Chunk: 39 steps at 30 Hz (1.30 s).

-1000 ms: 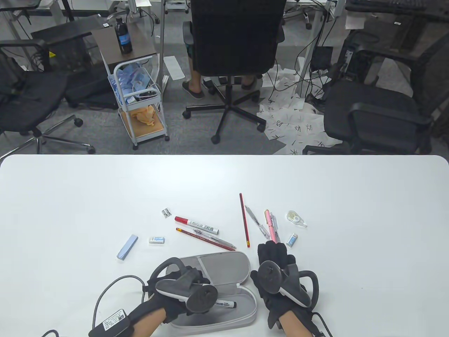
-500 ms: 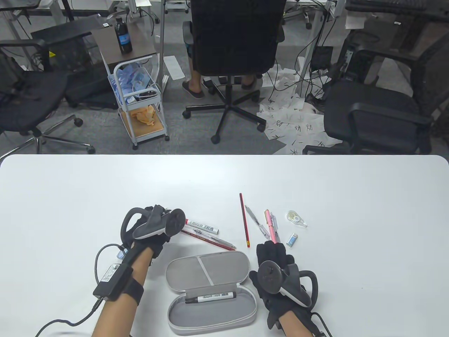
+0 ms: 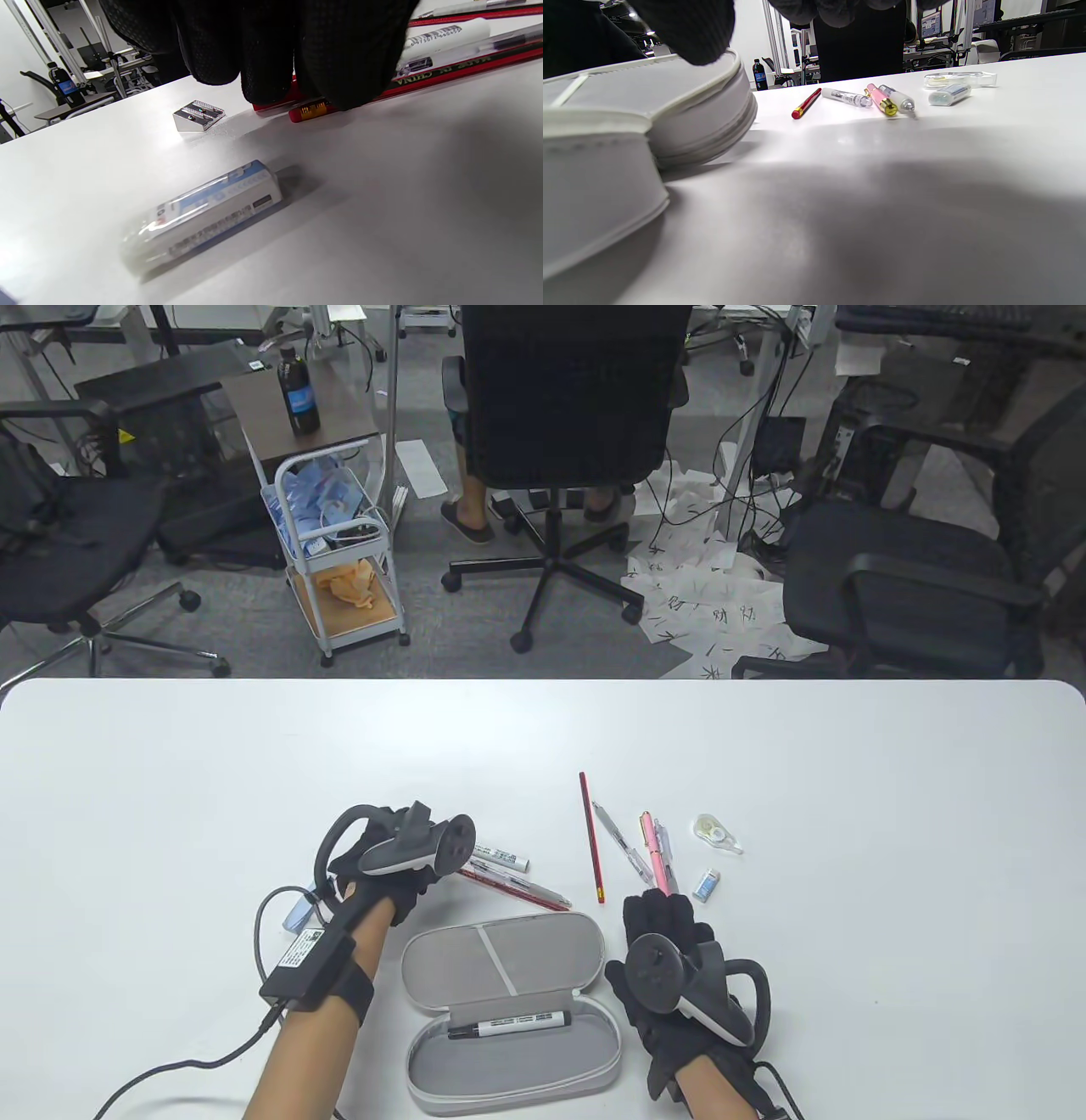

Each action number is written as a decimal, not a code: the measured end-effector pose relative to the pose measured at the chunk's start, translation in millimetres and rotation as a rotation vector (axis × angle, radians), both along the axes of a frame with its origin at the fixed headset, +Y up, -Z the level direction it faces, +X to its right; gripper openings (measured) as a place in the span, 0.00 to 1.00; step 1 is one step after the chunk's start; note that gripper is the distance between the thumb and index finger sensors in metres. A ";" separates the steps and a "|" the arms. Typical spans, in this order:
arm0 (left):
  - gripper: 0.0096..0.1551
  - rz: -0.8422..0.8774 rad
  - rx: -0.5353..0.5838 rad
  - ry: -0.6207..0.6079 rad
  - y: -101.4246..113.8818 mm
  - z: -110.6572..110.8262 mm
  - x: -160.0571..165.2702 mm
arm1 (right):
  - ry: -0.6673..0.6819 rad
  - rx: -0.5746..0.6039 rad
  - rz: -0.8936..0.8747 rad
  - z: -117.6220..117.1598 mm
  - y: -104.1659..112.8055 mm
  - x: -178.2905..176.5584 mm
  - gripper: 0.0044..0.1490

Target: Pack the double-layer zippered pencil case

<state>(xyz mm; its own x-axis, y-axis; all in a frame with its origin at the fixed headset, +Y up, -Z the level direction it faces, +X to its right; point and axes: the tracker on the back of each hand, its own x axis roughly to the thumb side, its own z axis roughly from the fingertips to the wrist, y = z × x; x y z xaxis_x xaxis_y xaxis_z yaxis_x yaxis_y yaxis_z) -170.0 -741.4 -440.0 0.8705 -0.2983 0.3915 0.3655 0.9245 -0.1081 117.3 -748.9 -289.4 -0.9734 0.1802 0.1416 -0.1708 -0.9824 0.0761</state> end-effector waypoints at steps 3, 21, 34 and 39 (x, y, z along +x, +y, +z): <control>0.22 -0.006 -0.009 -0.004 -1.4 0.2 -0.2 | 0.000 0.004 0.000 -0.4 -0.1 0.1 0.48; 0.21 -0.107 -0.088 -0.115 -7.8 4.8 7.7 | 0.002 -0.003 -0.008 -0.8 0.3 0.6 0.48; 0.22 -0.134 -0.107 -0.151 -4.8 13.2 3.9 | -0.010 -0.021 -0.032 -0.8 0.5 2.3 0.48; 0.23 -0.113 -0.091 -0.164 7.9 17.9 -0.4 | -0.008 -0.020 -0.027 -0.8 0.7 2.3 0.48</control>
<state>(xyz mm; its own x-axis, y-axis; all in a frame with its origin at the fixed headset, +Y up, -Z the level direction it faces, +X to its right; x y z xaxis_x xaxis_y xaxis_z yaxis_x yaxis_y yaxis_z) -170.4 -733.5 -422.0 0.7558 -0.3472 0.5552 0.4859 0.8658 -0.1199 119.6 -748.2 -290.1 -0.9694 0.2088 0.1294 -0.1975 -0.9757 0.0944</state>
